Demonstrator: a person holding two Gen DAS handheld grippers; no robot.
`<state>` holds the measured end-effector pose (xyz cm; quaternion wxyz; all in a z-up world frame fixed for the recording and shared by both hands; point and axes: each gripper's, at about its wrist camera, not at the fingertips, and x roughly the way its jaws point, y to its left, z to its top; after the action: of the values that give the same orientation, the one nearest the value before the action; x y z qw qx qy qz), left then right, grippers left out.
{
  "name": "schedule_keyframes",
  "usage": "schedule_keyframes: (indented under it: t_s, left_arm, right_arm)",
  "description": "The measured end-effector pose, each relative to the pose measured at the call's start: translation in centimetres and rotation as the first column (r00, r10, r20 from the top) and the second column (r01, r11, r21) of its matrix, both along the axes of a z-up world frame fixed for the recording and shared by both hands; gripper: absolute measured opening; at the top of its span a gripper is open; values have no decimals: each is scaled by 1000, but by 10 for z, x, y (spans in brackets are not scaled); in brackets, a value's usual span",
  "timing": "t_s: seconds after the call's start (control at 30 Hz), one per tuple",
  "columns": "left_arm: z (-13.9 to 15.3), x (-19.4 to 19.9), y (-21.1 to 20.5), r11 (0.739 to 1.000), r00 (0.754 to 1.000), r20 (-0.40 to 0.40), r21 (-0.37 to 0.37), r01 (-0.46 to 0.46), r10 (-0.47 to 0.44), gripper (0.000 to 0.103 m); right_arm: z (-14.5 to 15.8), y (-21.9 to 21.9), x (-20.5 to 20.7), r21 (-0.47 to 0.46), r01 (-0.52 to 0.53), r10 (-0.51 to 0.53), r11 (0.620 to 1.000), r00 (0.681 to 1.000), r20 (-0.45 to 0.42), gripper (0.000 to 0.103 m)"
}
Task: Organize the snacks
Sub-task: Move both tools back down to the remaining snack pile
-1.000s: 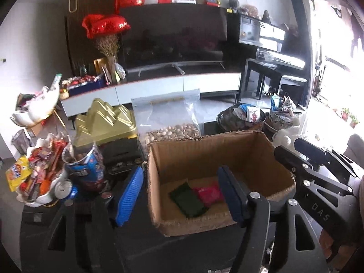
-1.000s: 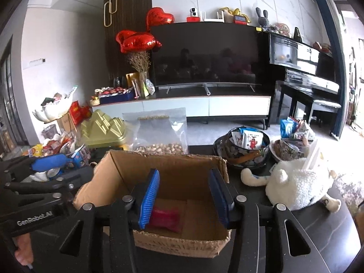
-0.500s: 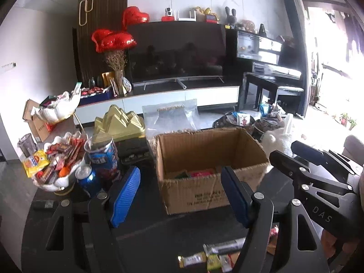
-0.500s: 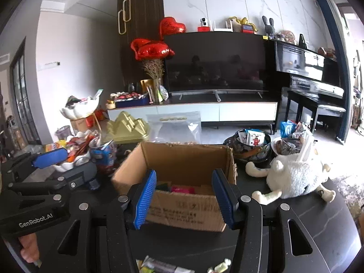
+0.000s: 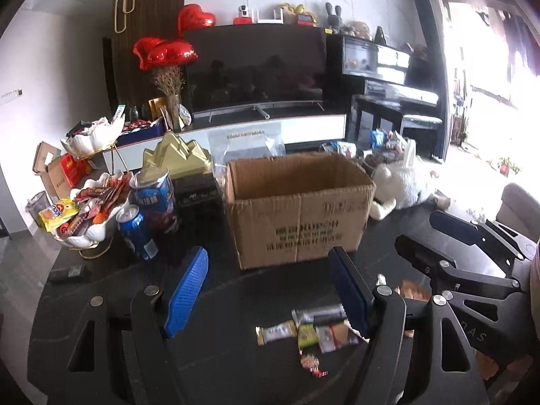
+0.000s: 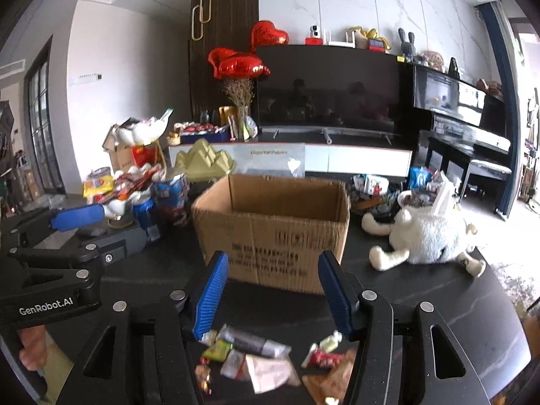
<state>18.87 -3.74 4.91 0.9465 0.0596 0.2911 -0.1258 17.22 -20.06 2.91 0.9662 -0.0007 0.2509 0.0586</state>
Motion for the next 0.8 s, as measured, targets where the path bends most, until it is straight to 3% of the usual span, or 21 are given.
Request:
schedule_keyframes:
  t_s: [0.37,0.8]
  left_arm:
    - [-55,-17,2,1000,988,-153,-4,21,-22,73]
    - [-100,-19,-2,999,962,-267,-13,53,-55,73]
  right_arm:
    - [-41,3,-17,3,-37,37,999,991,-125,57]
    - [-95,7,-17,20,-59,63,998,954,-292,57]
